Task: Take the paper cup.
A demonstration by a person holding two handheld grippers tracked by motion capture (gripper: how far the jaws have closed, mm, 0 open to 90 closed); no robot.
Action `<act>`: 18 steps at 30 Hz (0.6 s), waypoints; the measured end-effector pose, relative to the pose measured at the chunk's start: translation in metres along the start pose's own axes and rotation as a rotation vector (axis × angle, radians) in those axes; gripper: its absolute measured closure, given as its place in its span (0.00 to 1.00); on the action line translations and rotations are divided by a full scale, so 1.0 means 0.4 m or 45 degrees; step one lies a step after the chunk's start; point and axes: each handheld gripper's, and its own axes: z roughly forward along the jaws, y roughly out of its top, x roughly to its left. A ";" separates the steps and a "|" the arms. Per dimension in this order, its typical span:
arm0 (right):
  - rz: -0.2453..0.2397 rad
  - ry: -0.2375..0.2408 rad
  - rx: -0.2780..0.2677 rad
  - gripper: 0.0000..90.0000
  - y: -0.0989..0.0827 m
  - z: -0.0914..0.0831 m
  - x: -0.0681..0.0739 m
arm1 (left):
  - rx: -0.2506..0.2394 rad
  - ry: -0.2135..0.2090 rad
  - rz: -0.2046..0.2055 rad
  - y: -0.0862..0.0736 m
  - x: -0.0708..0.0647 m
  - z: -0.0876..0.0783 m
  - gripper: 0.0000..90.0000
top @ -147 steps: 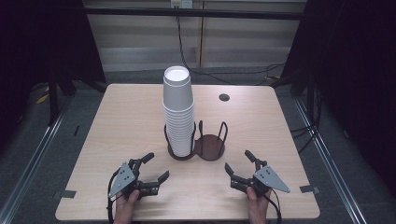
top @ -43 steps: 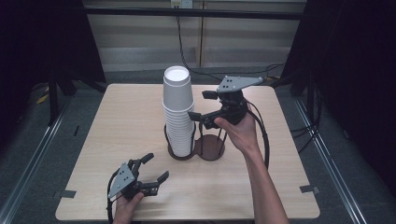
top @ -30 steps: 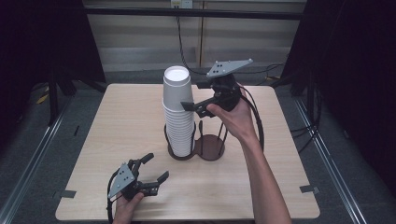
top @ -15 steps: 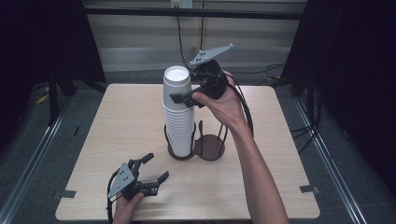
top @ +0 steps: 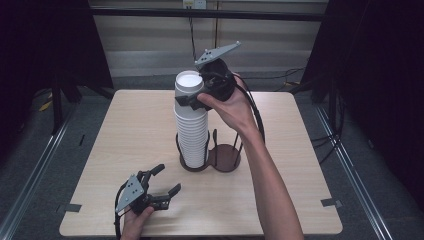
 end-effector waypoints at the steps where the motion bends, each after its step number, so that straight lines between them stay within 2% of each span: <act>1: -0.002 0.001 0.002 0.21 0.000 0.000 0.000 | 0.000 0.000 0.001 0.000 0.000 0.000 0.18; 18: 0.002 0.015 -0.016 0.22 0.000 -0.006 -0.005 | 0.000 0.000 0.000 0.000 0.000 0.000 0.18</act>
